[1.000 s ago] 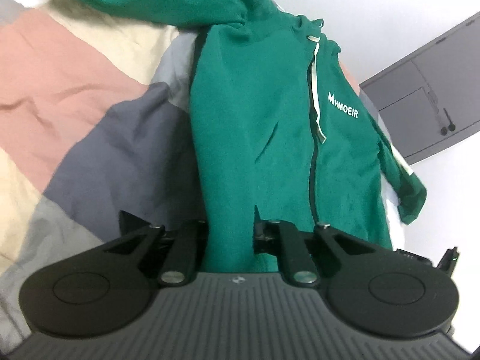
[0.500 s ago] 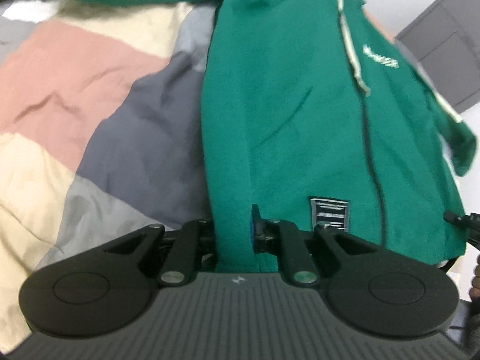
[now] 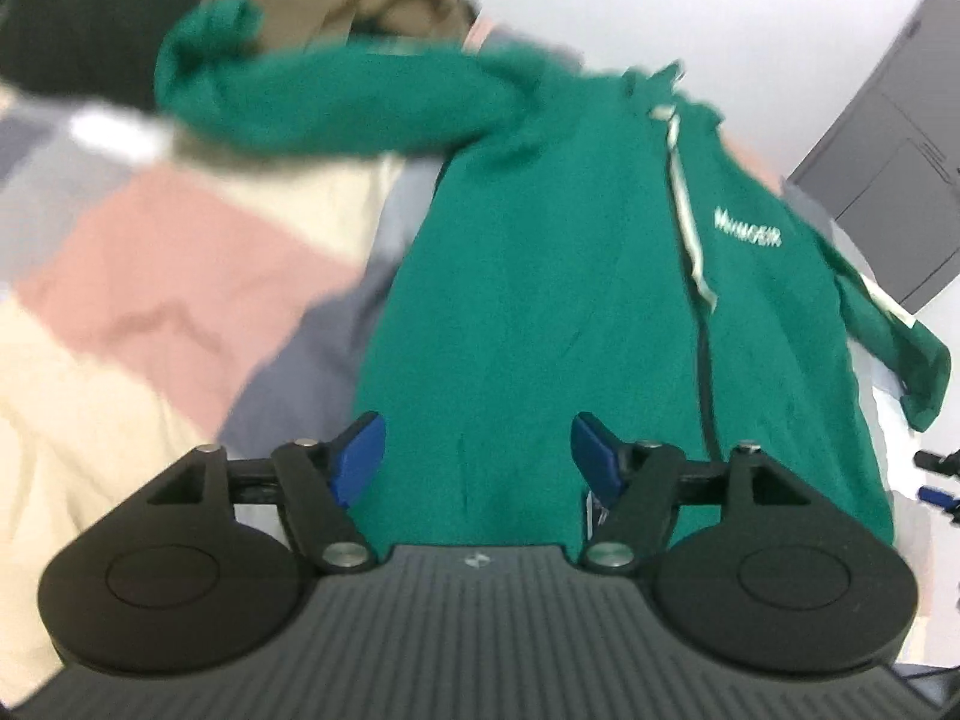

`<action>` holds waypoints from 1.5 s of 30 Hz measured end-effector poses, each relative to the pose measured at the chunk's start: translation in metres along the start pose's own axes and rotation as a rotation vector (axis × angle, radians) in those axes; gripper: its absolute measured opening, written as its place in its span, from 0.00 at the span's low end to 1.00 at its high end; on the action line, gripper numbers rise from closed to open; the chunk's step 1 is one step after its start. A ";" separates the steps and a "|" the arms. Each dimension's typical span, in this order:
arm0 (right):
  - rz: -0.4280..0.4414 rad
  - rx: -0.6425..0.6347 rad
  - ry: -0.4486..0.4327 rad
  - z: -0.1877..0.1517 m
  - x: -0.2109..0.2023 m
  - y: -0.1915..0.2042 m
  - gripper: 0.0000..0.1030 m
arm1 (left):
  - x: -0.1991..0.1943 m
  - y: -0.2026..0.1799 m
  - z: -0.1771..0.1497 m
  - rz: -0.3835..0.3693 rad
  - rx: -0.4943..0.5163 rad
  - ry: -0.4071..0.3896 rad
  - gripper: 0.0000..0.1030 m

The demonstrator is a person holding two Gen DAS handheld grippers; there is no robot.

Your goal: Fold large clothes

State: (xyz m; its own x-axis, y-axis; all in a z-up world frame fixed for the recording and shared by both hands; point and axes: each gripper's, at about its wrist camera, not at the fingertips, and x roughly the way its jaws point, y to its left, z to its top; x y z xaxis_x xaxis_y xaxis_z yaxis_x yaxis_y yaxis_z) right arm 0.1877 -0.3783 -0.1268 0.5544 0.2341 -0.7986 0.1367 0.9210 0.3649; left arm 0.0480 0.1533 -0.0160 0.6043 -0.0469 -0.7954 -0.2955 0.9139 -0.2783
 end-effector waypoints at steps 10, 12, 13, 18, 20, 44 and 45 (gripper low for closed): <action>-0.089 -0.036 -0.314 0.062 0.004 -0.054 0.74 | 0.027 -0.092 0.015 -0.009 0.251 -0.168 0.79; -0.127 -0.040 -0.350 0.073 0.012 -0.065 0.74 | 0.048 -0.109 0.014 -0.017 0.272 -0.168 0.79; -0.144 -0.034 -0.366 0.078 0.018 -0.073 0.74 | 0.060 -0.115 0.013 -0.026 0.277 -0.165 0.79; -0.272 -0.007 -0.455 0.104 0.050 -0.109 0.74 | 0.116 -0.133 0.012 -0.050 0.285 -0.144 0.79; -0.298 -0.040 -0.473 0.117 0.067 -0.121 0.74 | 0.137 -0.136 0.015 -0.066 0.268 -0.126 0.79; -0.358 -0.239 -0.435 0.209 0.136 -0.150 0.12 | 0.216 -0.165 0.043 -0.183 0.218 -0.048 0.79; -0.364 -0.244 -0.433 0.212 0.126 -0.145 0.11 | 0.214 -0.163 0.043 -0.189 0.216 -0.049 0.79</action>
State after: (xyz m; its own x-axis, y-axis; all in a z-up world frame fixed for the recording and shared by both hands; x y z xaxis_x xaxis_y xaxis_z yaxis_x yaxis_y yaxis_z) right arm 0.4120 -0.5484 -0.1792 0.7977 -0.2093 -0.5655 0.2162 0.9747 -0.0558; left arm 0.2574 0.0113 -0.1178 0.6702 -0.2093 -0.7120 -0.0132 0.9559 -0.2935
